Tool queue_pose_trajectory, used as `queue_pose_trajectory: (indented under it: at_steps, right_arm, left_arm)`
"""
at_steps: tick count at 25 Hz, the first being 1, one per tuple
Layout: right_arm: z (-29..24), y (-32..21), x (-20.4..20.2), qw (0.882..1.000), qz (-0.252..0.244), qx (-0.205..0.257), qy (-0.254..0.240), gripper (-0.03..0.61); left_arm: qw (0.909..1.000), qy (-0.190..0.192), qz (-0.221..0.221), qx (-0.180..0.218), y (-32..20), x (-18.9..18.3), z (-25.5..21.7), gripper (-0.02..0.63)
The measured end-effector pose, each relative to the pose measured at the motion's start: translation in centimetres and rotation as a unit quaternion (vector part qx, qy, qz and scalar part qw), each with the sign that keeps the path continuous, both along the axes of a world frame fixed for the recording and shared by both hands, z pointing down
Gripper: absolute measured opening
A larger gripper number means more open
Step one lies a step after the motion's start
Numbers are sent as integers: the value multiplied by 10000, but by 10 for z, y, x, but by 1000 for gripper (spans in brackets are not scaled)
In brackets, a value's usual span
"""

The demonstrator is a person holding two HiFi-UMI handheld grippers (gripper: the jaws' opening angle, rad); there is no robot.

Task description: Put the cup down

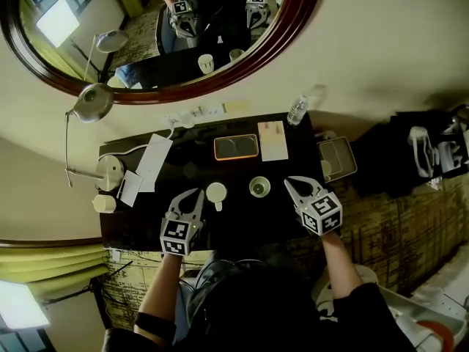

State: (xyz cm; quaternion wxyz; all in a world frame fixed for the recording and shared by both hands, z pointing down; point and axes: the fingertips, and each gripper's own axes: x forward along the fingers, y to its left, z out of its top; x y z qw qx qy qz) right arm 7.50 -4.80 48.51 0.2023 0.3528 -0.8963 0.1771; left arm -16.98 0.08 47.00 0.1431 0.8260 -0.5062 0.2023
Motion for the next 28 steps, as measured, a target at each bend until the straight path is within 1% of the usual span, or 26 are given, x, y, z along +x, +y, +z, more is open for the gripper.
queue_pose_trajectory:
  at_steps: [4, 7, 13, 19, 28]
  right_arm:
    - [-7, 2, -3, 10000, -33, 39, -13, 12]
    - [-9, 5, -9, 10000, -57, 29, -31, 12]
    - [-10, 15, -23, 9998, -169, 44, -88, 12]
    - [-7, 24, -28, 9997, -226, 44, -106, 12]
    - [0, 33, -24, 9996, -256, 35, -124, 12]
  left_arm:
    - [9996, 245, -40, 113, 6, -5, -21, -14]
    - [9991, 347, -112, 210, 9, -13, -37, -14]
    - [9981, 392, -333, 330, 18, -30, -49, -15]
    - [9984, 238, -112, 507, 26, -22, -64, -15]
    - [9978, 465, -151, 445, 34, -19, -61, -14]
